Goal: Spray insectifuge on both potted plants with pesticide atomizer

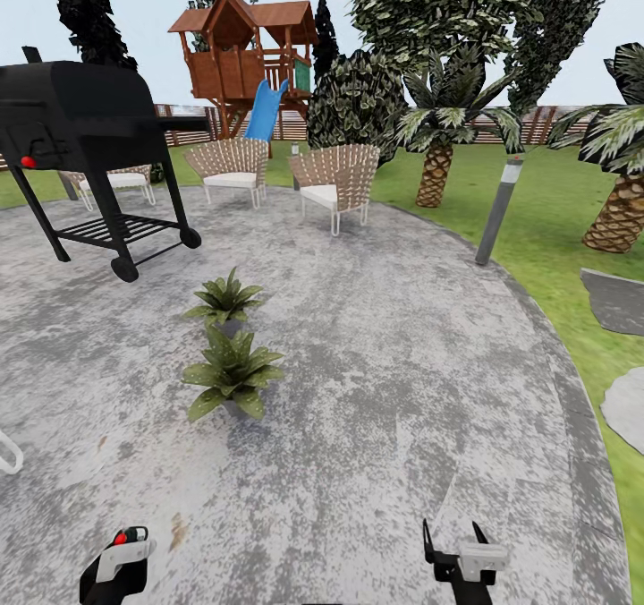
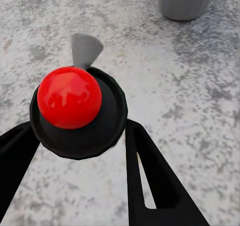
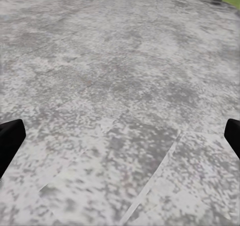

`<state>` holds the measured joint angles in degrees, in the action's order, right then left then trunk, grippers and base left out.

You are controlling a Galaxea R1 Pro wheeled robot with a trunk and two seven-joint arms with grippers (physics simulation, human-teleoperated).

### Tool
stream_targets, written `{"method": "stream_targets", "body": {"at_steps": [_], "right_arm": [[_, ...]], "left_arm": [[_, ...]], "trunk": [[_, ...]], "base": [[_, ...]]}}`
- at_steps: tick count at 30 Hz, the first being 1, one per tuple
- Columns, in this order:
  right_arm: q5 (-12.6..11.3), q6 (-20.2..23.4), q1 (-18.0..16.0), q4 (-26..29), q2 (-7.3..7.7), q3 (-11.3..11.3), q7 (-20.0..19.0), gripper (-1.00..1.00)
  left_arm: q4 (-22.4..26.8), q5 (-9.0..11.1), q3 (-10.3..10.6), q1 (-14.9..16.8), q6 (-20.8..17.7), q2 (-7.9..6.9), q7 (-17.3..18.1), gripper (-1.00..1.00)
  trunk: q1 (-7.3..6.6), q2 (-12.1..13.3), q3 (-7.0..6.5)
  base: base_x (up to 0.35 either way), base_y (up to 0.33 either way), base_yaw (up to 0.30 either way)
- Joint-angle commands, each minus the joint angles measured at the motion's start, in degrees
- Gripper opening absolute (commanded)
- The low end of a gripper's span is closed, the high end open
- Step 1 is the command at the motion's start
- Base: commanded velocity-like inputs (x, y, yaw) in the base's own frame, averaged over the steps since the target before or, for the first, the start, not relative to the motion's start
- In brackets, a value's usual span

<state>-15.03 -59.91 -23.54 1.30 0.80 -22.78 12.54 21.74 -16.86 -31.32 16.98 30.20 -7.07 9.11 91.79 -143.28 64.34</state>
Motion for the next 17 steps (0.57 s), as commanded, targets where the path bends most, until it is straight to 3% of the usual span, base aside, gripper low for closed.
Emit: {"method": "stream_targets", "body": {"at_steps": [1, 17], "right_arm": [[-0.35, -0.09, -0.02, 0.02, -0.05, -0.5, 0.21, 1.0], [-0.35, -0.09, -0.02, -0.02, -0.1, -0.51, 0.22, 1.0]], "left_arm": [[-0.03, -0.36, -0.49, 0.05, 0.21, 0.04, 0.38, -1.0], [-0.34, -0.36, -0.54, 0.05, 0.3, -0.1, 0.38, -1.0]], "trunk": [[-0.01, -0.02, 0.04], [-0.01, -0.02, 0.04]], "base": [[0.0, 0.0, 0.0], [0.0, 0.0, 0.0]]}}
